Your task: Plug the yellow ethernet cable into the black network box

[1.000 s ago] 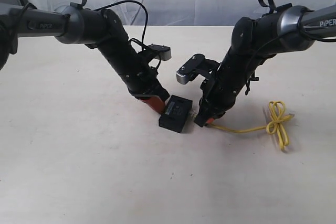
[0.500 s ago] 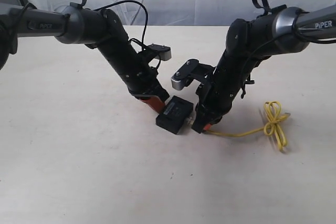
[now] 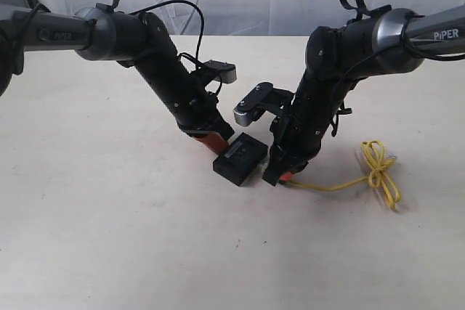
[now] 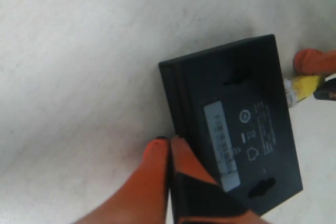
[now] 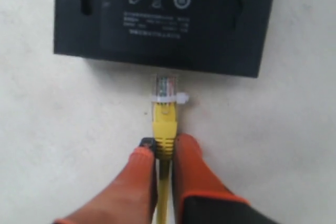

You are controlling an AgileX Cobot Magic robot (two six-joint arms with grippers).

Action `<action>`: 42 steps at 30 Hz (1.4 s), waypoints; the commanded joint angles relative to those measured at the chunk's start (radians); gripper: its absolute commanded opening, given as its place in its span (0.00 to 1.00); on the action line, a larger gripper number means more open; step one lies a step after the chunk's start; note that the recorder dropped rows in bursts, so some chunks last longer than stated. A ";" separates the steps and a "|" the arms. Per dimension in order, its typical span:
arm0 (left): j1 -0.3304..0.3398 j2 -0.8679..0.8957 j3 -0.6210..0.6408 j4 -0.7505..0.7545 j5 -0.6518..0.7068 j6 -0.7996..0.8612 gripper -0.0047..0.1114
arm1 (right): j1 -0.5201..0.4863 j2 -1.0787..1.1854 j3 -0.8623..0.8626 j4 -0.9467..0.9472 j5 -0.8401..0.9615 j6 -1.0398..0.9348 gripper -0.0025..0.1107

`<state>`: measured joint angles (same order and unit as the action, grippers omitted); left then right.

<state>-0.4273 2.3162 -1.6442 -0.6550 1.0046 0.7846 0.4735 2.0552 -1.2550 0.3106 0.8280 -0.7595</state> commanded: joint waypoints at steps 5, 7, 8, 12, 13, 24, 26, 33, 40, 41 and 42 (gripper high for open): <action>-0.004 0.017 0.008 0.013 -0.012 0.003 0.04 | -0.002 -0.020 -0.007 0.002 -0.002 0.060 0.01; -0.004 0.017 0.008 0.013 -0.012 0.003 0.04 | -0.002 -0.020 -0.007 0.002 -0.034 0.060 0.01; -0.004 0.017 0.008 0.013 -0.012 0.003 0.04 | -0.002 -0.020 -0.007 0.002 -0.039 0.060 0.01; -0.004 0.017 0.008 0.013 -0.014 0.003 0.04 | -0.002 -0.020 -0.007 0.002 -0.058 0.060 0.01; -0.004 0.017 0.008 0.013 -0.014 0.003 0.04 | -0.002 -0.020 -0.007 0.002 -0.062 0.060 0.01; -0.004 0.017 0.008 0.021 -0.020 0.003 0.04 | 0.006 -0.020 -0.007 -0.036 -0.014 0.061 0.01; -0.004 0.017 0.008 0.021 -0.020 0.003 0.04 | 0.006 -0.020 -0.007 -0.024 -0.014 0.061 0.01; -0.004 0.017 0.008 0.019 -0.020 0.003 0.04 | 0.006 -0.020 -0.007 -0.010 -0.023 0.061 0.01; -0.004 0.017 0.008 0.017 -0.020 0.003 0.04 | 0.006 -0.020 -0.007 0.016 -0.065 0.061 0.01; -0.004 0.017 0.008 0.017 -0.020 0.003 0.04 | 0.006 -0.020 -0.007 0.016 -0.069 0.061 0.01; -0.004 0.017 0.008 0.015 -0.020 0.003 0.04 | 0.006 -0.020 -0.007 0.016 -0.073 0.061 0.01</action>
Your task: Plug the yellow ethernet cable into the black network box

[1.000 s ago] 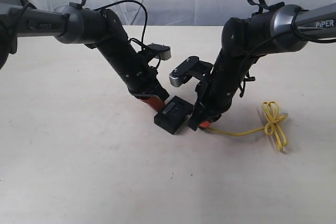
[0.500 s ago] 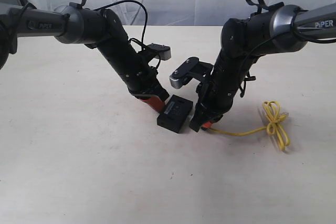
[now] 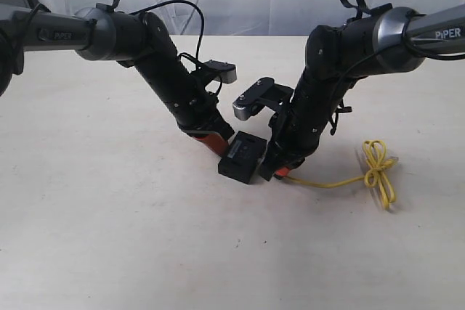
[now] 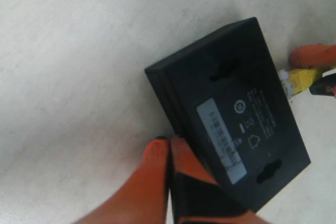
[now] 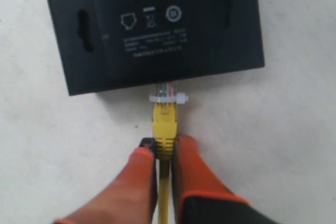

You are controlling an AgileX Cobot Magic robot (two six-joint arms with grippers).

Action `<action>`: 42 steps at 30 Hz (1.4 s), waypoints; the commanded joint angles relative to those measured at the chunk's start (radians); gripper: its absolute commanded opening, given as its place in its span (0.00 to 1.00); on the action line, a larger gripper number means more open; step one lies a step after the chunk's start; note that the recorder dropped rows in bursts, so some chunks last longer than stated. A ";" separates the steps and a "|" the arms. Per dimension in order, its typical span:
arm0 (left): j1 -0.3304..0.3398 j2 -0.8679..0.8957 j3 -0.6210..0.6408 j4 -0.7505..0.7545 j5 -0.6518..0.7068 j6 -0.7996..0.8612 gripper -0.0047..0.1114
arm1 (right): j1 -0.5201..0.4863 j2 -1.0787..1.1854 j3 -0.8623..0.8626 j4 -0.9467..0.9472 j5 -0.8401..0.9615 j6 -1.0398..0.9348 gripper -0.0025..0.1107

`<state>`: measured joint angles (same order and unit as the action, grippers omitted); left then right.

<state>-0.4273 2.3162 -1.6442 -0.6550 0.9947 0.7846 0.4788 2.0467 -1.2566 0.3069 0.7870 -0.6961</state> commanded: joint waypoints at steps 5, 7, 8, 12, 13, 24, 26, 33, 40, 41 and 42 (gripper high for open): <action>-0.004 0.017 0.008 0.010 -0.014 0.005 0.04 | 0.001 -0.011 -0.007 0.034 -0.055 -0.015 0.01; -0.004 0.017 0.008 0.010 -0.023 0.007 0.04 | 0.001 -0.011 -0.007 0.034 -0.057 -0.044 0.01; -0.004 0.017 0.008 0.010 -0.032 0.007 0.04 | 0.001 -0.011 -0.007 0.034 -0.052 -0.057 0.01; -0.004 0.013 0.008 0.010 -0.054 0.007 0.04 | 0.001 -0.011 -0.007 0.034 -0.008 -0.108 0.01; -0.004 0.011 0.008 0.010 -0.055 0.007 0.04 | 0.001 -0.011 -0.007 0.034 0.001 -0.115 0.01; -0.004 -0.008 0.008 -0.041 -0.046 0.007 0.04 | 0.001 -0.011 -0.007 0.103 -0.095 -0.112 0.01; -0.004 -0.008 0.008 -0.041 -0.042 0.007 0.04 | 0.001 -0.011 -0.007 0.114 -0.107 -0.112 0.01; -0.004 -0.025 0.008 -0.044 -0.027 0.007 0.04 | 0.001 -0.011 -0.007 0.108 -0.110 -0.108 0.01; -0.002 -0.030 0.012 -0.094 -0.021 0.026 0.04 | 0.001 -0.011 -0.007 0.094 -0.131 -0.078 0.01; -0.002 -0.030 0.012 -0.120 -0.011 0.041 0.04 | 0.001 -0.011 -0.007 0.094 -0.135 -0.078 0.01; -0.002 -0.030 0.012 -0.135 -0.004 0.051 0.04 | 0.001 -0.011 -0.007 0.094 -0.140 -0.078 0.01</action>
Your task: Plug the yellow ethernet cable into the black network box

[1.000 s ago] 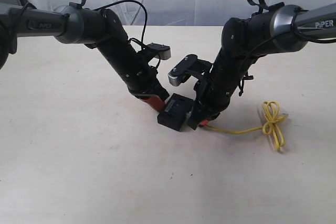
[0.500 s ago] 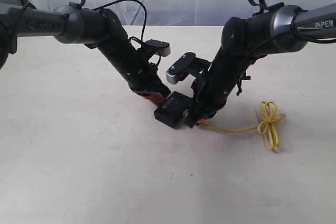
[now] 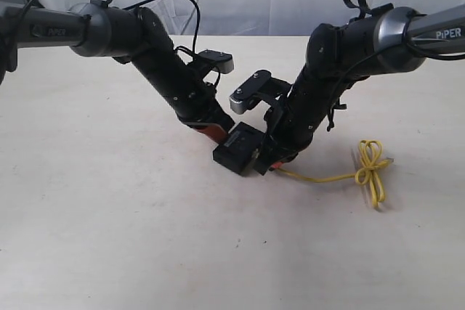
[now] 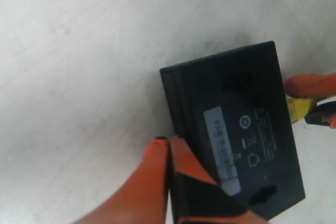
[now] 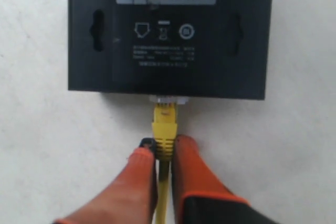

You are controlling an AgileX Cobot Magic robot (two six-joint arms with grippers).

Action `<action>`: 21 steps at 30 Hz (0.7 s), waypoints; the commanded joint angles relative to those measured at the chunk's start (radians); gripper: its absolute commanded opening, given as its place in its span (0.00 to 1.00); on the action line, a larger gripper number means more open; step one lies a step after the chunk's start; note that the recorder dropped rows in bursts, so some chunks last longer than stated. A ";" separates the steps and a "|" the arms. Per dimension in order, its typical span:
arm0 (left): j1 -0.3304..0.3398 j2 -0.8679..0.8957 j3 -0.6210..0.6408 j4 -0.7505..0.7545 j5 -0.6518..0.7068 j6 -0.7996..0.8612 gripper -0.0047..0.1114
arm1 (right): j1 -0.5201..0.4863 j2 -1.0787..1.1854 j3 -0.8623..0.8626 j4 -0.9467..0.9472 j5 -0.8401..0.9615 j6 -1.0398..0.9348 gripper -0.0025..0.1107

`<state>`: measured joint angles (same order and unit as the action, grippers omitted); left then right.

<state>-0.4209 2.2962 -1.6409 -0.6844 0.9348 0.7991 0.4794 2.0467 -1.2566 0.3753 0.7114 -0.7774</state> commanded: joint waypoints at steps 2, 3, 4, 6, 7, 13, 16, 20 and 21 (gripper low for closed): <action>-0.008 -0.010 0.009 -0.117 0.059 0.046 0.04 | 0.000 -0.011 -0.007 0.033 -0.076 0.005 0.01; -0.008 -0.010 0.010 -0.114 0.061 0.046 0.04 | 0.000 -0.011 -0.007 0.043 -0.079 0.005 0.01; -0.008 -0.010 0.015 -0.114 0.061 0.046 0.04 | 0.000 -0.011 -0.007 0.049 -0.080 0.006 0.01; -0.008 -0.008 0.020 -0.108 0.064 0.046 0.04 | 0.000 -0.011 -0.007 0.051 -0.081 0.006 0.01; -0.008 -0.006 0.023 -0.108 0.071 0.046 0.04 | 0.000 -0.011 -0.007 0.051 -0.083 0.006 0.01; -0.008 -0.004 0.023 -0.087 0.075 0.046 0.04 | 0.000 -0.013 -0.007 0.038 -0.039 0.009 0.01; -0.004 -0.006 0.023 -0.052 0.067 0.046 0.04 | 0.000 -0.018 -0.007 0.035 -0.018 0.009 0.01; 0.000 -0.006 0.023 -0.036 0.055 0.046 0.04 | 0.000 -0.039 -0.007 0.022 -0.019 0.012 0.01; 0.005 -0.006 0.023 -0.029 0.047 0.046 0.04 | 0.000 -0.044 -0.007 0.008 -0.016 0.012 0.01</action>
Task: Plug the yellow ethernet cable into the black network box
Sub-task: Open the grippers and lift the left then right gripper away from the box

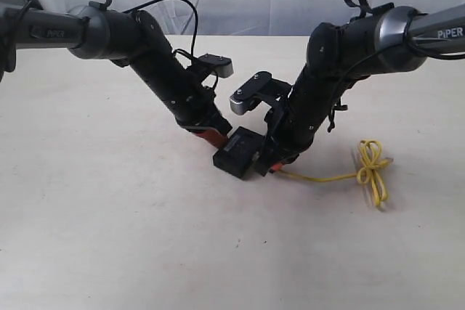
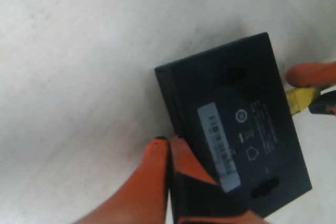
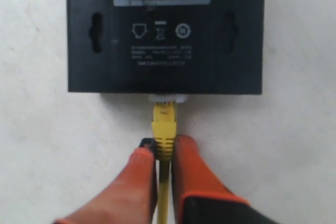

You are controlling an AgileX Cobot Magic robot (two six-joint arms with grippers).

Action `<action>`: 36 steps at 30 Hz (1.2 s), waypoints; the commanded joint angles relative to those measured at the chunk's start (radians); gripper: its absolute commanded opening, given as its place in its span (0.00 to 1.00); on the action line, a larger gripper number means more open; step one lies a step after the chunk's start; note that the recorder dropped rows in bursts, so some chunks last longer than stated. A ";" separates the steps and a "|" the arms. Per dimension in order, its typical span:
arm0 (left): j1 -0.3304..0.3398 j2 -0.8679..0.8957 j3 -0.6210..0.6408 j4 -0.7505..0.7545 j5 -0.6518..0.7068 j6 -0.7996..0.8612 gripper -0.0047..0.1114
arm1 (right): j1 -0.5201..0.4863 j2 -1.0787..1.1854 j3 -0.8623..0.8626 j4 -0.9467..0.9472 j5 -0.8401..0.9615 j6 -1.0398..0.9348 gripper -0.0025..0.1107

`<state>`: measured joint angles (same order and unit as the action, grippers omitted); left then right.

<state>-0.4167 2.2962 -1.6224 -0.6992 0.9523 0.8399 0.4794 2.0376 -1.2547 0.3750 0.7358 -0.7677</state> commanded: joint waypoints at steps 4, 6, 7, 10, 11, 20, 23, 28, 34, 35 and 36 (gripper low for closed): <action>0.006 -0.006 0.005 0.051 -0.014 0.004 0.04 | 0.000 -0.043 -0.009 -0.052 -0.020 0.002 0.01; 0.009 -0.006 0.005 0.074 -0.021 0.004 0.04 | 0.000 -0.041 -0.009 -0.062 0.003 0.002 0.01; 0.013 -0.006 0.005 0.089 -0.030 0.004 0.04 | 0.000 -0.039 -0.009 -0.064 0.005 0.002 0.01; 0.027 -0.006 0.005 0.128 -0.050 -0.022 0.04 | 0.000 -0.038 -0.009 -0.075 0.005 0.002 0.01; 0.034 -0.008 0.005 0.140 -0.057 -0.044 0.04 | 0.000 -0.038 -0.009 -0.075 0.003 0.002 0.01; 0.100 -0.105 0.005 0.248 -0.083 -0.157 0.04 | 0.000 -0.038 -0.009 -0.082 -0.001 -0.009 0.01; 0.104 -0.160 0.009 0.250 -0.076 -0.171 0.04 | 0.000 -0.038 -0.009 -0.082 -0.014 -0.022 0.01; 0.104 -0.249 0.051 0.250 -0.080 -0.180 0.04 | 0.000 -0.032 -0.009 -0.082 -0.016 -0.025 0.01; 0.104 -0.335 0.159 0.249 -0.123 -0.186 0.04 | 0.000 -0.001 -0.007 -0.082 -0.031 -0.025 0.01; 0.104 -0.347 0.179 0.239 -0.130 -0.186 0.04 | 0.000 0.005 -0.007 -0.082 -0.033 -0.025 0.01; 0.104 -0.356 0.197 0.234 -0.135 -0.186 0.04 | 0.000 0.007 -0.007 -0.082 -0.033 -0.025 0.01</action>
<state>-0.3115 1.9751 -1.4716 -0.4470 0.8382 0.6609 0.4811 2.0343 -1.2585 0.2977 0.7104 -0.7847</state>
